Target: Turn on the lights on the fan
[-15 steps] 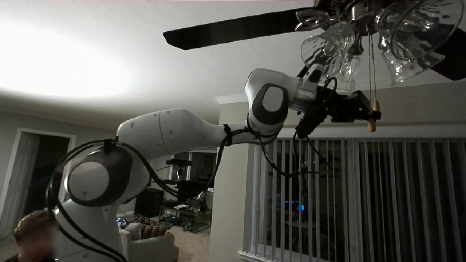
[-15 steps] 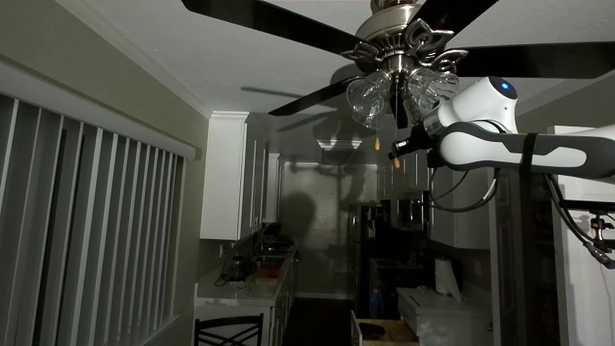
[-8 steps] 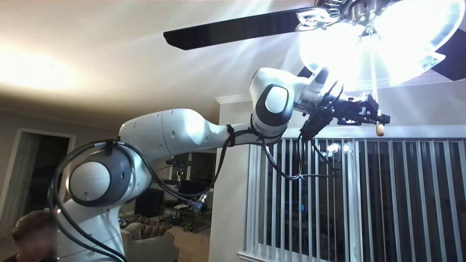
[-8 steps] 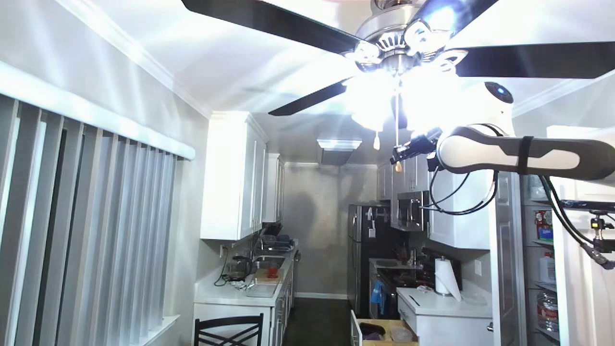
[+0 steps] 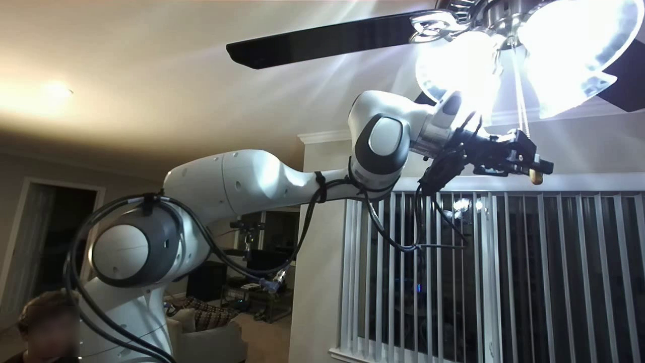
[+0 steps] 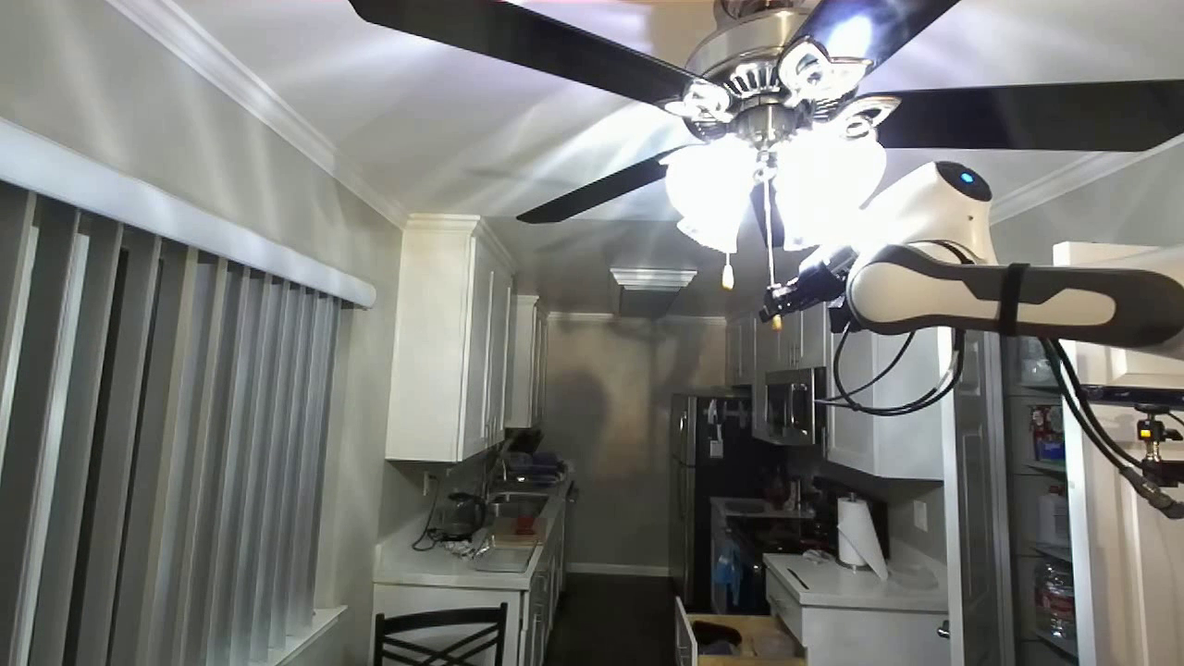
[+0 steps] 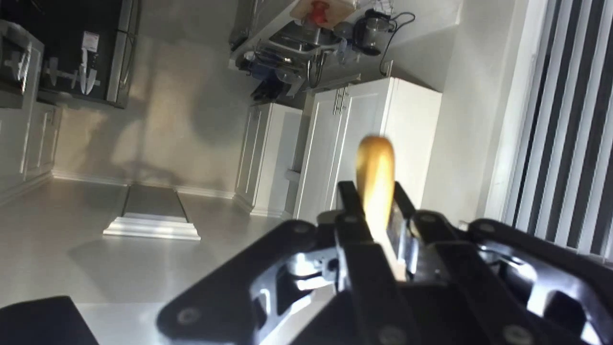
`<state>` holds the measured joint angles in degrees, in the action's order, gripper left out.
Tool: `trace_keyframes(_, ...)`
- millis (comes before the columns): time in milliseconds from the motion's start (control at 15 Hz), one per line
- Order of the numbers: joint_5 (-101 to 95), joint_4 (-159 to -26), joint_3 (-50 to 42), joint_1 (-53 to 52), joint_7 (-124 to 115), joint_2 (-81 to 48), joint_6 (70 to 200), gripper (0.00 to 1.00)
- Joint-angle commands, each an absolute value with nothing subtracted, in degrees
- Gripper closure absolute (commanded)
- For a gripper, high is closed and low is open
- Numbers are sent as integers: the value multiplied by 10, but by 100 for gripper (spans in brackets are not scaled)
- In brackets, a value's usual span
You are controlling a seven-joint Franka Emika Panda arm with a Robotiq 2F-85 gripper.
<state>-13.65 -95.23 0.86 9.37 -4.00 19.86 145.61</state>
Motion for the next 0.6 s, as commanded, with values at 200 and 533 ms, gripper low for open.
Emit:
trace_keyframes(200, -120, -1025, -8, 79, -46, 210, 1411, 32)
trace_keyframes(533, -100, -1035, -19, 59, -16, 211, 1350, 1)
